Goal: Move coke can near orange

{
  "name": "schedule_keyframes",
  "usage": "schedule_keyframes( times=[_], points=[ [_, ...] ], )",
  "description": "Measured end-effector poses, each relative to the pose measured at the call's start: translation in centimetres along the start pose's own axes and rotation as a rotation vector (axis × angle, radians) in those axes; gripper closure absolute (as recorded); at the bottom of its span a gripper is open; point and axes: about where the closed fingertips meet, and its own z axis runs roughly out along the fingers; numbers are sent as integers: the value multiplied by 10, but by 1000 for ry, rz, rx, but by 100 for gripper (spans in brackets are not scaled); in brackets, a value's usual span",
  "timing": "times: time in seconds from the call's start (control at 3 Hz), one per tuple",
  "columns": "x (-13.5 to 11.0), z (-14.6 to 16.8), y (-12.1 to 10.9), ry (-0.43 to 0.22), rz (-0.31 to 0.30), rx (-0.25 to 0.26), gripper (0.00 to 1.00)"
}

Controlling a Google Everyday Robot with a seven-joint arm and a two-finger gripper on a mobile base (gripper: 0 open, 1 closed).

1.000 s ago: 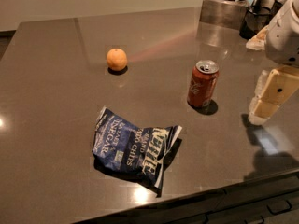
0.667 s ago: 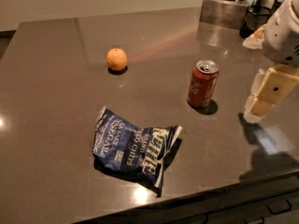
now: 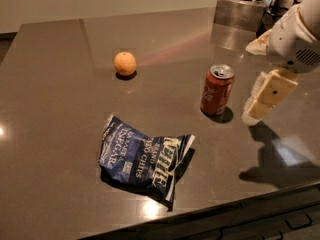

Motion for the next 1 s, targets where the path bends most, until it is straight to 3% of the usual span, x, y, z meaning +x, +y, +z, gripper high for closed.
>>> schedule_keyframes(
  times=[1.0],
  points=[
    [-9,43,-33,-161,79,-35,0]
  ],
)
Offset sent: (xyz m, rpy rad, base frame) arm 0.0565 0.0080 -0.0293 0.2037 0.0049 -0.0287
